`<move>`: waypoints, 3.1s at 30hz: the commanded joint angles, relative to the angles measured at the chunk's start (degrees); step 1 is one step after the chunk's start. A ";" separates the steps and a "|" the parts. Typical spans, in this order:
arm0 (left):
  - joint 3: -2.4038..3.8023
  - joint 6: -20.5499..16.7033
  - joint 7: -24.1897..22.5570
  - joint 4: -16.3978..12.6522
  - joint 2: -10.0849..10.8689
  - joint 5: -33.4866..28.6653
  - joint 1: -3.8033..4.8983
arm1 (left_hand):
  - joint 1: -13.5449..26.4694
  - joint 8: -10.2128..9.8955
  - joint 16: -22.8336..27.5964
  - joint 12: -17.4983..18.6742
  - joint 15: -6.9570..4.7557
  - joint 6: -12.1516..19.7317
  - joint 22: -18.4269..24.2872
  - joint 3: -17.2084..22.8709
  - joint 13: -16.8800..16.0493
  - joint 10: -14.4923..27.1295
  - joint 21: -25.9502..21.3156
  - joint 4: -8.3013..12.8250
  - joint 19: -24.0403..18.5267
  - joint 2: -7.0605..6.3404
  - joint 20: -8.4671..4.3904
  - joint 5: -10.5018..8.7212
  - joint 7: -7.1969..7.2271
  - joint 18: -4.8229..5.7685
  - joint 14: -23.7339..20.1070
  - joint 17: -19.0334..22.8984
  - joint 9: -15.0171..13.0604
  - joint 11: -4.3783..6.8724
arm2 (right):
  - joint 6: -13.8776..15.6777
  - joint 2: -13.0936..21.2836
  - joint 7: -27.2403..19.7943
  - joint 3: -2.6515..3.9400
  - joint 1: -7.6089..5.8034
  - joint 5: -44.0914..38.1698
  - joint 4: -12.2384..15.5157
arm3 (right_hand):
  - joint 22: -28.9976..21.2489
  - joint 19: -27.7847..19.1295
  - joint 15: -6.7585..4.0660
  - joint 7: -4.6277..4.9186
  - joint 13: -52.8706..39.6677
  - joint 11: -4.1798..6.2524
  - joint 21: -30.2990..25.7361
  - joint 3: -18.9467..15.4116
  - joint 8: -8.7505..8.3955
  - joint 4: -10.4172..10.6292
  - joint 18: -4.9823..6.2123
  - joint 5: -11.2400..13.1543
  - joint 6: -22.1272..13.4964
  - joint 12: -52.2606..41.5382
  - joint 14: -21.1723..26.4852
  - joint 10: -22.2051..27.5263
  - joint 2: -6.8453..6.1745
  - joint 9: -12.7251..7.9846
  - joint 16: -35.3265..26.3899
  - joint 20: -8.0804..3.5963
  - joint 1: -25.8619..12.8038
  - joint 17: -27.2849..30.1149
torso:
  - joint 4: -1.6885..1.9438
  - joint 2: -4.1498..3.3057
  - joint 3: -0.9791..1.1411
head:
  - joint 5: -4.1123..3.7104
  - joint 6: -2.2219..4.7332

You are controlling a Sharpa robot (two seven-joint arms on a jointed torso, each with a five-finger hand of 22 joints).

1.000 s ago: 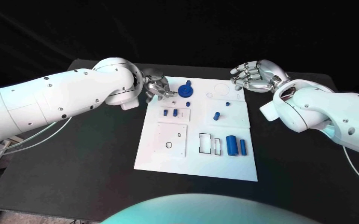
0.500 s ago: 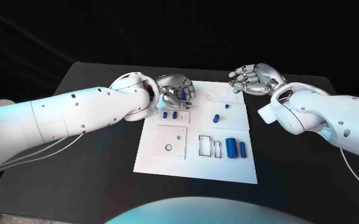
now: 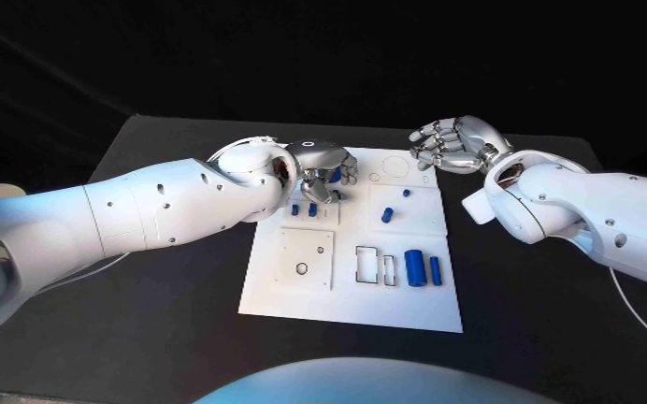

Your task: Assemble the parts on the task board

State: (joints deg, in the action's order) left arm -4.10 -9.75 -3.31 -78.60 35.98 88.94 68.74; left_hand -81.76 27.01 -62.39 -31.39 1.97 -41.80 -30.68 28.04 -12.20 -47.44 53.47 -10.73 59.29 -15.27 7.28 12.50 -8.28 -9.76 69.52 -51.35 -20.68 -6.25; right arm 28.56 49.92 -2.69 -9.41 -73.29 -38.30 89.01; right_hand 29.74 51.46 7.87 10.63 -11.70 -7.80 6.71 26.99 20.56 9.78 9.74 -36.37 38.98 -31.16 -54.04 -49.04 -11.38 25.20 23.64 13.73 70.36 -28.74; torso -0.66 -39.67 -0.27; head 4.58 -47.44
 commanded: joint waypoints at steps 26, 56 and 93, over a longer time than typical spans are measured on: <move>0.46 7.23 4.17 3.46 -1.90 8.12 0.26 | -1.83 -2.71 -5.56 1.49 -0.15 -3.92 -7.03 1.28 2.28 -2.59 6.32 -0.16 2.00 1.07 0.39 0.16 -0.43 0.01 2.13 -0.77 1.37 0.15 | -0.06 0.17 -0.19 0.03 0.03 -0.35 0.23 | -0.20 0.17 -0.08 4.15 0.21 -3.15 -0.37 0.33 0.32 -0.02 0.55 -0.07 0.30 -0.51 0.35 3.65 0.20 -0.13 -0.14 0.21 0.69 0.11 | -0.07 -0.05 -0.23 | -0.60 -0.36; 0.03 8.99 2.64 4.82 -3.25 6.43 0.23 | -2.01 -4.18 -9.22 2.89 -1.01 -7.65 -12.77 3.90 3.57 -6.72 10.89 0.63 3.78 2.17 -0.12 -0.06 0.28 0.72 4.05 -2.08 1.64 1.29 | -0.24 0.05 -0.17 0.03 0.03 -0.35 0.23 | -0.20 0.17 -0.08 4.15 0.21 -3.15 -0.37 0.33 0.32 -0.02 0.55 -0.07 0.30 -0.51 0.35 3.65 0.20 -0.13 -0.14 0.21 0.69 0.11 | -0.08 -0.04 -0.18 | -0.73 -0.68; 2.68 1.55 1.86 -0.72 2.12 0.66 0.22 | -1.69 -5.97 -15.30 4.18 -1.52 -11.80 -23.49 6.23 2.54 -11.10 18.47 4.98 9.04 4.08 -0.73 -1.08 -0.01 2.47 9.25 -9.38 0.59 1.73 | -0.27 0.01 -0.29 0.03 0.04 -0.35 -0.11 | -0.44 0.31 -0.08 4.15 0.52 -3.16 -0.48 0.36 0.50 0.05 0.56 -0.05 0.30 -0.81 0.32 3.71 0.21 -0.27 -0.07 0.22 0.69 0.19 | 0.07 0.06 -0.17 | -0.71 0.02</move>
State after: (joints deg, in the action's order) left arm -1.50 -6.30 -0.89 -78.74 37.85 92.18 68.95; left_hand -84.12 21.25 -77.49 -27.57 0.42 -53.65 -54.10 34.15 -9.70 -58.40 71.62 -5.90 67.99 -11.31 6.56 11.50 -8.08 -8.38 78.43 -60.69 -19.98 -4.16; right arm 28.55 49.94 -2.67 -9.41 -73.27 -38.29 88.95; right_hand 29.38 51.46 7.87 10.64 -11.27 -10.65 6.54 27.06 20.84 9.72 9.74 -36.37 39.51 -31.74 -54.04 -45.35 -11.16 24.99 23.64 13.73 70.59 -28.61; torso -0.68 -39.64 -0.47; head 3.91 -47.47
